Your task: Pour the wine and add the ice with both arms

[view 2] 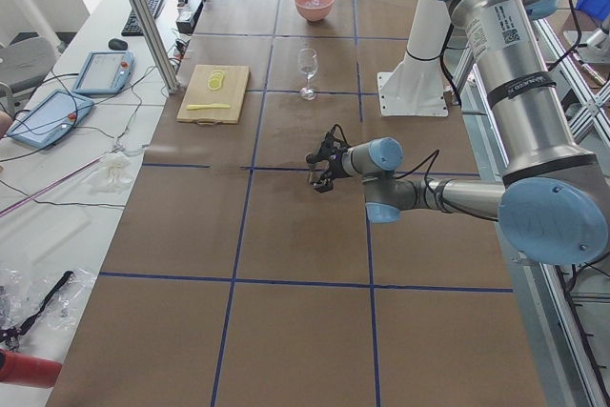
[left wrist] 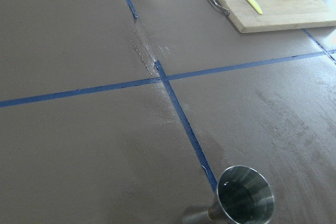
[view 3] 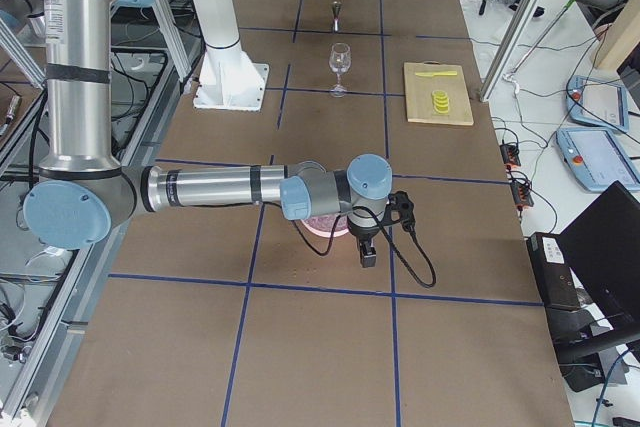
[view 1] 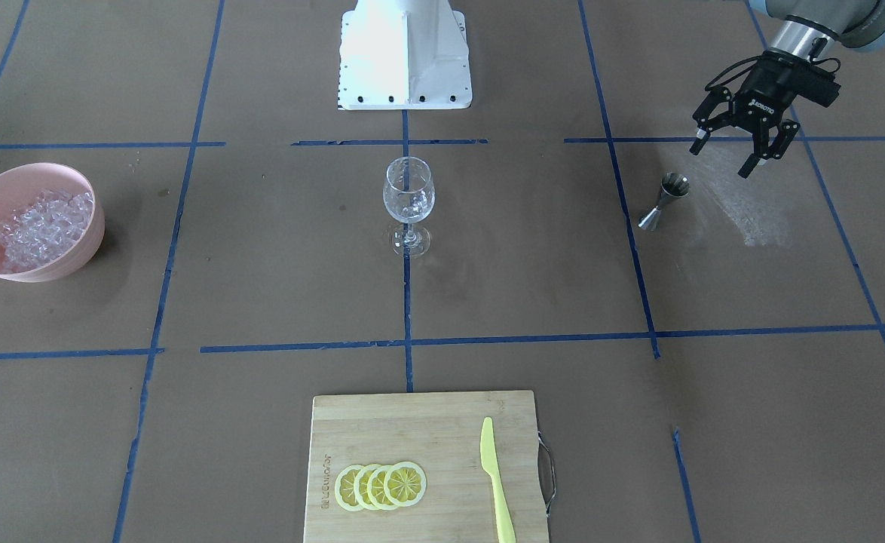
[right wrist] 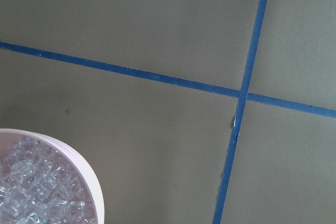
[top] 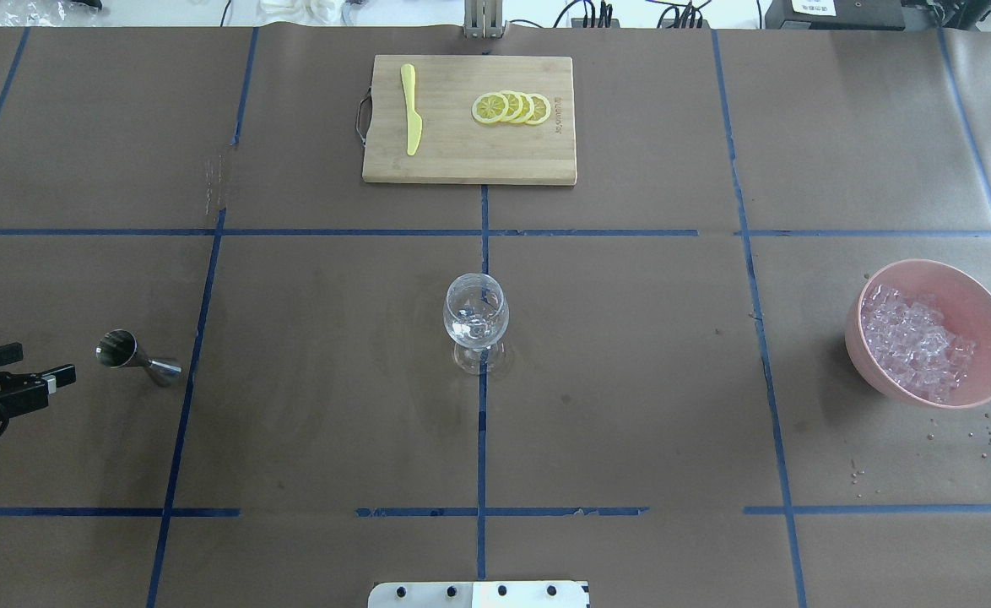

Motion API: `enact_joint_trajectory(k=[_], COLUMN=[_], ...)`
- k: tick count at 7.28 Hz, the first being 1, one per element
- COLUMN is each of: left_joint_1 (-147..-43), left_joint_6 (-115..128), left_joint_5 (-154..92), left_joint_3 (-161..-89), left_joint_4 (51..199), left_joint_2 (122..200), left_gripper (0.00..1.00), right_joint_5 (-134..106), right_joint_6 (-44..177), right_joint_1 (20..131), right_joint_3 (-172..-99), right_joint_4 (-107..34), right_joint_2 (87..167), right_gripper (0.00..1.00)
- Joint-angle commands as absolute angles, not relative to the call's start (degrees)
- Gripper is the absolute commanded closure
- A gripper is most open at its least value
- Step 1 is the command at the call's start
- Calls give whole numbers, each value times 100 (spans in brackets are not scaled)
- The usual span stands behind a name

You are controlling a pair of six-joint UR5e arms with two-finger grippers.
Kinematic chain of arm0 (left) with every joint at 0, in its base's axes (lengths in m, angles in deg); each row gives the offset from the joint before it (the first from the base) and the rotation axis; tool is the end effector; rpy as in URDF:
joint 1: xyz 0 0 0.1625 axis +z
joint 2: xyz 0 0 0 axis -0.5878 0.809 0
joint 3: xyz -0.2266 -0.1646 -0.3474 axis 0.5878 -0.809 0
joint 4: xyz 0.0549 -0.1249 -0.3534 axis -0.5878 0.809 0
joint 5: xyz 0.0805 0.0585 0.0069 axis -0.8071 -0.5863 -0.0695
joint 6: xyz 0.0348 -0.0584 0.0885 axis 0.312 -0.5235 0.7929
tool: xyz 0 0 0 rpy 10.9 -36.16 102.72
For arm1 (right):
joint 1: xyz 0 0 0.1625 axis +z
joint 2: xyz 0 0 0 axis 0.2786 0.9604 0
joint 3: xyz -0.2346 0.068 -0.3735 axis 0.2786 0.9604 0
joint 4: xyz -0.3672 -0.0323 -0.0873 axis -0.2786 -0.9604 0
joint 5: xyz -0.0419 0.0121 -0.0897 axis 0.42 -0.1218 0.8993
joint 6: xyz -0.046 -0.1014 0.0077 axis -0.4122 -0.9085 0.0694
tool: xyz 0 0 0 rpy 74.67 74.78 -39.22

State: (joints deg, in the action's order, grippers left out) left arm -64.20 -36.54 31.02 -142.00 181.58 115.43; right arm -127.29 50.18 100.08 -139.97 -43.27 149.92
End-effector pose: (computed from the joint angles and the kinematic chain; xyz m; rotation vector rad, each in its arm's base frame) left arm 0.1874 -0.2656 0.5455 0.7413 1.0813 -0.0101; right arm 0.0054 -0.4450 0.6383 0.1321 -0.8176 -0.1682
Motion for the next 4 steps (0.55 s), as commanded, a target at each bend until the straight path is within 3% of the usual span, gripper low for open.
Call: enact_joint_trajectory(k=[1,4], left_joint_1=[-5415,-3981], left_joint_6=[-4088,-4117], left_joint_5=[1739,-625], left_joint_3=[-14230,-14230], left_joint_4=[18208,17886], left_joint_2=[11466,11492], left_gripper=[1,1], right_joint_5=[-12710,-12684], right_joint_6=[5018,5009], right_joint_1=[10003,10003], right_joint_3=[-13994,-14003], right_joint_4=[-4277,-4269], right_joint_2=[14998,14998], right_gripper=[0,0])
